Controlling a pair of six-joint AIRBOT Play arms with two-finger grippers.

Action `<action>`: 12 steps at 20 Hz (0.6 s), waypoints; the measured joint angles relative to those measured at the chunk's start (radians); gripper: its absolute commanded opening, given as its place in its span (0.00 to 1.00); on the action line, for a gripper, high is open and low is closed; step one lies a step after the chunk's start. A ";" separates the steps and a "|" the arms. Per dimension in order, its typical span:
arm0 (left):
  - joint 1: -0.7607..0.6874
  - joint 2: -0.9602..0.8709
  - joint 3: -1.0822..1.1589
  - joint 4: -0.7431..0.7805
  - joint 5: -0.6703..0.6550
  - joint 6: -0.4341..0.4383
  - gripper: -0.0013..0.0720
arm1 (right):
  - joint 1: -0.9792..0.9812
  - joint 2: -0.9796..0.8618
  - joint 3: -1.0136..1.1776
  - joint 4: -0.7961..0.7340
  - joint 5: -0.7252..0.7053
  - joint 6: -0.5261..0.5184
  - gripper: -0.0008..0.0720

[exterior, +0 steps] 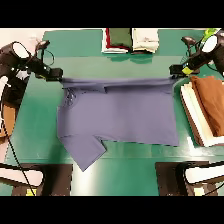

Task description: Fold the shirts.

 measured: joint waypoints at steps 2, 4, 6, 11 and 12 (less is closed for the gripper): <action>0.000 0.000 -0.047 -0.001 -0.034 0.003 0.05 | 0.001 0.042 -0.099 0.000 -0.010 -0.005 0.04; 0.000 -0.001 -0.101 -0.003 -0.043 0.003 0.05 | 0.003 0.086 -0.207 0.001 -0.039 -0.005 0.04; 0.000 -0.001 -0.148 -0.016 -0.035 0.003 0.06 | 0.003 0.119 -0.303 0.003 -0.077 -0.003 0.04; 0.000 -0.001 -0.198 -0.030 -0.021 0.003 0.67 | 0.002 0.154 -0.425 0.063 -0.154 0.003 0.50; 0.000 0.000 -0.201 -0.030 -0.032 -0.006 0.67 | 0.001 0.157 -0.422 0.088 -0.158 0.004 0.50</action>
